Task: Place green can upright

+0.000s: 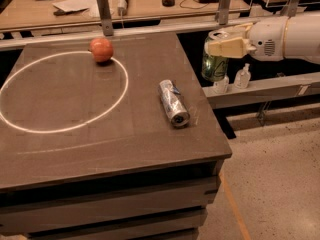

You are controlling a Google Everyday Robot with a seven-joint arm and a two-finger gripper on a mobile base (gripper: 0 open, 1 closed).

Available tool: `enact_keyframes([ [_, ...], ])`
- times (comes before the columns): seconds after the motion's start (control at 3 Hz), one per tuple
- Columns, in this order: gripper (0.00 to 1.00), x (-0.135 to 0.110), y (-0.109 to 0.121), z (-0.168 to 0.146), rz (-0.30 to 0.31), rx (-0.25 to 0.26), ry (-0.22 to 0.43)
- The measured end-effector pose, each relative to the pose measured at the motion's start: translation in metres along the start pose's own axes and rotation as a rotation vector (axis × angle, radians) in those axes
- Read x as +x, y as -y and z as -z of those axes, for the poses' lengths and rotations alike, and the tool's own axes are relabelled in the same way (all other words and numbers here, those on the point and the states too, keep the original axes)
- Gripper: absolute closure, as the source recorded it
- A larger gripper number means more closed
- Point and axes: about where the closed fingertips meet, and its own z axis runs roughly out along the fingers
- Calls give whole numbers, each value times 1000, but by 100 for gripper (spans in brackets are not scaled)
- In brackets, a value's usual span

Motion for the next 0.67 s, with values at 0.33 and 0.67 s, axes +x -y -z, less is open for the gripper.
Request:
enact_keyframes([
  [0.33, 100, -3, -3, 14, 26, -12, 29],
  [0.67, 100, -3, -4, 21, 50, -14, 52],
])
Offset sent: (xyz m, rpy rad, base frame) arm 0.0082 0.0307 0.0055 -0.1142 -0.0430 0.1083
